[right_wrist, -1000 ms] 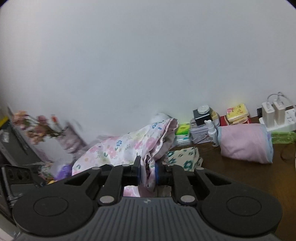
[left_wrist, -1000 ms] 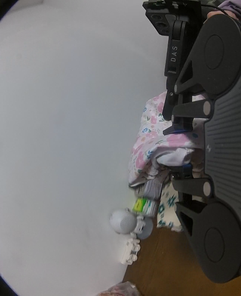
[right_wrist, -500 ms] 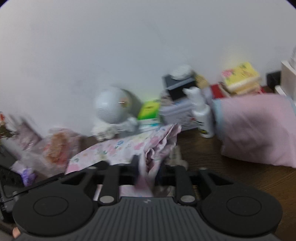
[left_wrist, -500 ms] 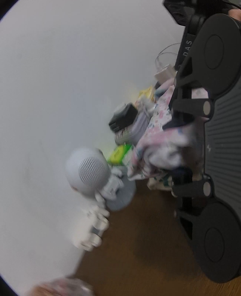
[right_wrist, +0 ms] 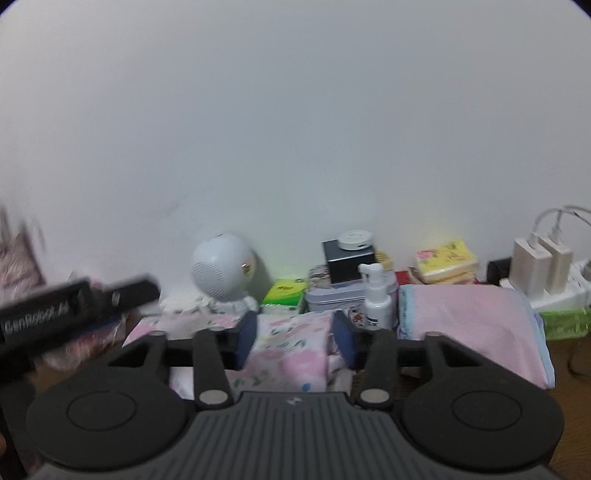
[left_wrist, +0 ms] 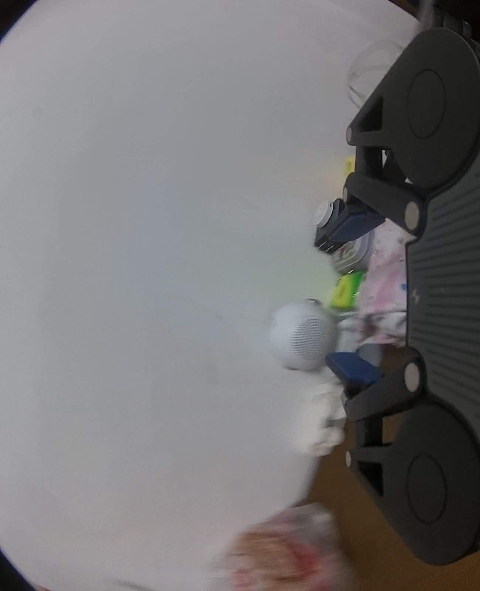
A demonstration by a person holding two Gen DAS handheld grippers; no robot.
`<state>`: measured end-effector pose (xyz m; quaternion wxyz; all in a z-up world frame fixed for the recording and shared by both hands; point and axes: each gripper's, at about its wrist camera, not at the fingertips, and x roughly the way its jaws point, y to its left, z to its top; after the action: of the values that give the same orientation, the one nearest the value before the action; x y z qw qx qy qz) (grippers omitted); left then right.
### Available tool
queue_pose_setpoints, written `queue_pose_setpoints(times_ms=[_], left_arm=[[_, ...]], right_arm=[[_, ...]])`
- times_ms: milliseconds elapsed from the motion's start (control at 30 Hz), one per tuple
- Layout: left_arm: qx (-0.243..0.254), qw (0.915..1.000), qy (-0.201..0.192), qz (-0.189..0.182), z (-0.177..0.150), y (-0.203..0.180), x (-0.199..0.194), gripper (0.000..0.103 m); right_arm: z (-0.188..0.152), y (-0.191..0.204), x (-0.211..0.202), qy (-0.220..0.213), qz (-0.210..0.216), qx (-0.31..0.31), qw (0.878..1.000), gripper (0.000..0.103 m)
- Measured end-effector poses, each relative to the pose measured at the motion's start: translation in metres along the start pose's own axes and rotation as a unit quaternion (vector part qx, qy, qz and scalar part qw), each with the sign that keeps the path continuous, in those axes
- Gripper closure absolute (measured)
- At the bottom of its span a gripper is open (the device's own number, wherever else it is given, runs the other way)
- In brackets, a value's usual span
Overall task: Fold clothes
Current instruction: 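Carry the pink dress bundle with both tools onto the clothes stack, then open both tools to release the dress bundle and pull back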
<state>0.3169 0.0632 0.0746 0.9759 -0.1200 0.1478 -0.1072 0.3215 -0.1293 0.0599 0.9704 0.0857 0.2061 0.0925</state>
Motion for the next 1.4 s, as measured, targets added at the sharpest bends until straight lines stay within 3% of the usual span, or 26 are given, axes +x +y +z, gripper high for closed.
queue_pose_setpoints(times_ms=[133,267,467,633,833,1000,1100,1233,1400], left_arm=[[-0.020,0.9981,0.056,-0.015,-0.006,0.008,0.023,0.078],[-0.010,0.9955,0.094,-0.006,-0.016,0.010,0.038,0.079],[-0.017,0.9933,0.115,0.000,-0.025,0.014,0.045,0.078],[0.000,0.9958,0.091,0.009,-0.020,0.009,0.026,0.074],[0.011,0.9996,0.020,0.016,0.020,-0.010,-0.047,0.053],[0.010,0.9989,0.033,0.032,0.028,-0.030,-0.111,0.045],[0.022,0.9982,0.044,0.036,0.011,-0.040,-0.154,0.037],[0.028,0.9971,0.064,0.032,-0.023,-0.048,-0.208,0.025],[0.020,0.9935,0.102,0.047,-0.082,-0.049,-0.258,0.025]], right_arm=[[-0.003,0.001,0.002,-0.006,0.017,-0.001,1.000,0.076],[-0.005,0.000,0.012,0.006,0.039,-0.006,0.999,0.076],[-0.013,0.001,0.026,0.042,0.049,-0.008,0.998,0.076],[-0.007,0.001,0.017,0.033,0.045,-0.014,0.998,0.076],[0.032,0.016,-0.064,-0.060,0.056,-0.017,0.997,0.075],[0.040,0.030,-0.121,-0.060,0.058,-0.012,0.996,0.070],[0.023,0.026,-0.159,-0.044,0.054,0.007,0.998,0.063],[-0.009,0.021,-0.209,-0.013,0.048,0.024,0.998,0.063],[-0.066,0.013,-0.258,0.033,0.037,0.021,0.999,0.049]])
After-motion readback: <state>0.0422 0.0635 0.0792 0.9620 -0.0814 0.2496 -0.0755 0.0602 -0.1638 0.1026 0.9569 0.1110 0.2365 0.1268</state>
